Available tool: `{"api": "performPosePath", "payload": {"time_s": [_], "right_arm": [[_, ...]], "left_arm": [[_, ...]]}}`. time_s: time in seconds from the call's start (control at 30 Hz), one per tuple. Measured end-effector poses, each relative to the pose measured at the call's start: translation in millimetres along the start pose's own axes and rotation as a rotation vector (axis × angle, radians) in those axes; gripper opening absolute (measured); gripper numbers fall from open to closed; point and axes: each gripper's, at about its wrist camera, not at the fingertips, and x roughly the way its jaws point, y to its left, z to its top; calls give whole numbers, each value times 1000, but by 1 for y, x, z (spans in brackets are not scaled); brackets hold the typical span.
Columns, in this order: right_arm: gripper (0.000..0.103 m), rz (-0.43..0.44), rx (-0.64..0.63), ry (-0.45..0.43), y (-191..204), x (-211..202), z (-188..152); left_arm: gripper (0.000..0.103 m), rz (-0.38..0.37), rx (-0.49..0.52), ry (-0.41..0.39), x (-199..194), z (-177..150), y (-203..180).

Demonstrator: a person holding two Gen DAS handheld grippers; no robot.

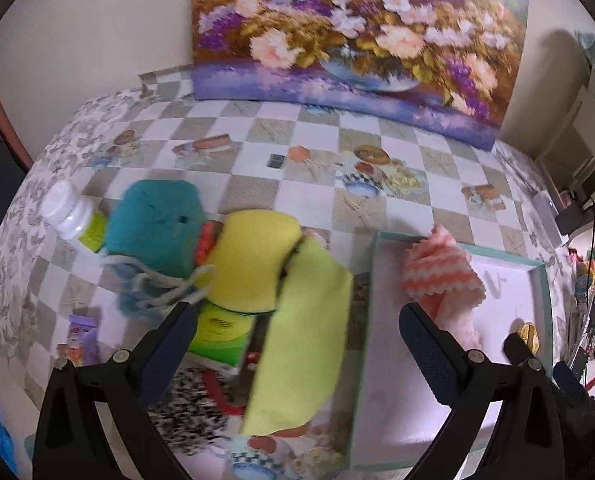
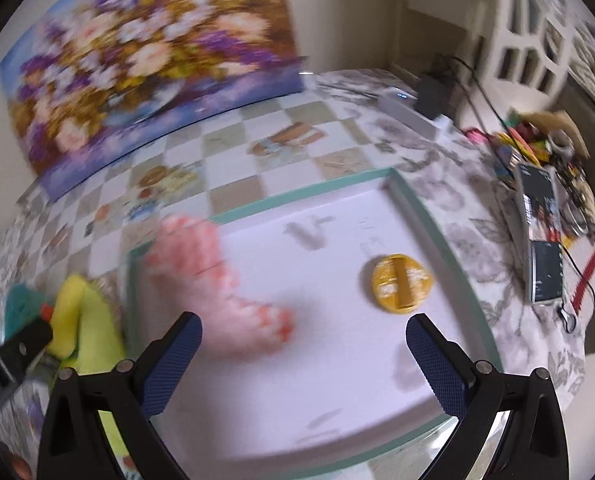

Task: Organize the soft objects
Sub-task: 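Move both tools back from the tray to the pile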

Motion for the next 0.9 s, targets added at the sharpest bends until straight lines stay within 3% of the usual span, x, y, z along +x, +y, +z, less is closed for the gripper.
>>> {"api": "performPosePath", "payload": {"time_s": [0.23,0.43,0.6,0.9], "right_arm": [[103,108,-121,-25,54,-24,-19],[103,185,-236,7,97,-28,-36],[103,229,-296,42,122,-24,-50],[103,287,-362,115,155,-14,-68]], "left_arm": [[101,30,5,26,-13,-11,45],[101,0,-81,30,-19,-18,101],[101,66,-149,45,-9,-29,144],[101,60,-285,68,11,-44,209]]}}
